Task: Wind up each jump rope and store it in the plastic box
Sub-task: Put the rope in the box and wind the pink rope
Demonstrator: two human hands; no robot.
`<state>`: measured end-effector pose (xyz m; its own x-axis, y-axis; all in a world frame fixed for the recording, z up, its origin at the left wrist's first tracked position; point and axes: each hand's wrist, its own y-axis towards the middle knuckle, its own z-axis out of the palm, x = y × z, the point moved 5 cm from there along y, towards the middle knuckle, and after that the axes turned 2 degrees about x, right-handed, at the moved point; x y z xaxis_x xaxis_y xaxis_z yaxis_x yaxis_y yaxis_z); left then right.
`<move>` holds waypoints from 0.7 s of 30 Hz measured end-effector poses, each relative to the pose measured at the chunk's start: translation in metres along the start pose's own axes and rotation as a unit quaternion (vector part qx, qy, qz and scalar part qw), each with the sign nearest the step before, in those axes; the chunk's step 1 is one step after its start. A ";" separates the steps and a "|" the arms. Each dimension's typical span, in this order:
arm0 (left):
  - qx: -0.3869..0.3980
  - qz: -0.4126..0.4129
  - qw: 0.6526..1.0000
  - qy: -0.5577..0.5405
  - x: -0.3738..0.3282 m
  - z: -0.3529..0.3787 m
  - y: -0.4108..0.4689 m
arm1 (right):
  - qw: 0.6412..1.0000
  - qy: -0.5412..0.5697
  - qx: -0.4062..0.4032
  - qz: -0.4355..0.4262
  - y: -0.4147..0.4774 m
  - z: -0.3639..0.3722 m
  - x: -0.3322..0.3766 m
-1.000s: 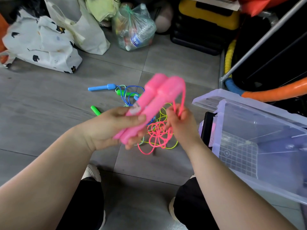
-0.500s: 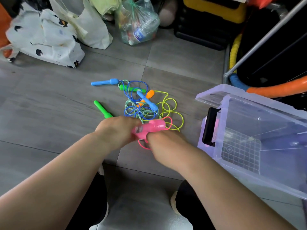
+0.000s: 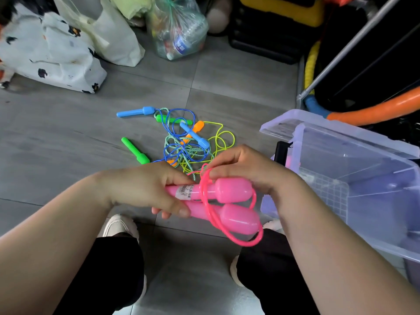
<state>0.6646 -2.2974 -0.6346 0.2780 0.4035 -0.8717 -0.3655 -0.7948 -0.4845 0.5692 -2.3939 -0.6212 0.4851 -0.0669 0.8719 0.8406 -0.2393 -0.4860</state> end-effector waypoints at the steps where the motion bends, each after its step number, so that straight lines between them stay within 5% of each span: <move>1: -0.008 0.013 1.000 -0.013 -0.002 -0.003 -0.001 | 0.999 0.046 -0.012 0.022 0.001 -0.003 -0.005; 6: -0.152 0.065 0.978 -0.129 -0.006 -0.024 -0.006 | 0.992 0.066 -0.102 0.040 0.009 -0.008 -0.022; 11: -0.335 0.032 0.910 -0.242 0.007 -0.045 -0.011 | 0.989 0.092 -0.112 0.019 0.025 0.011 -0.028; 16: -0.497 -0.074 0.860 -0.088 0.022 -0.065 -0.025 | 0.972 -0.206 -0.105 0.039 0.025 0.027 -0.029; 21: -0.451 -0.170 0.872 0.089 0.029 -0.062 -0.023 | 0.879 -0.452 -0.146 -0.032 0.010 0.032 0.007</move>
<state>0.7360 -2.2955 -0.6442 0.3974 0.6716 -0.6253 0.5888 -0.7093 -0.3876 0.5882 -2.3658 -0.6220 0.5434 0.7218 0.4287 0.8394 -0.4613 -0.2874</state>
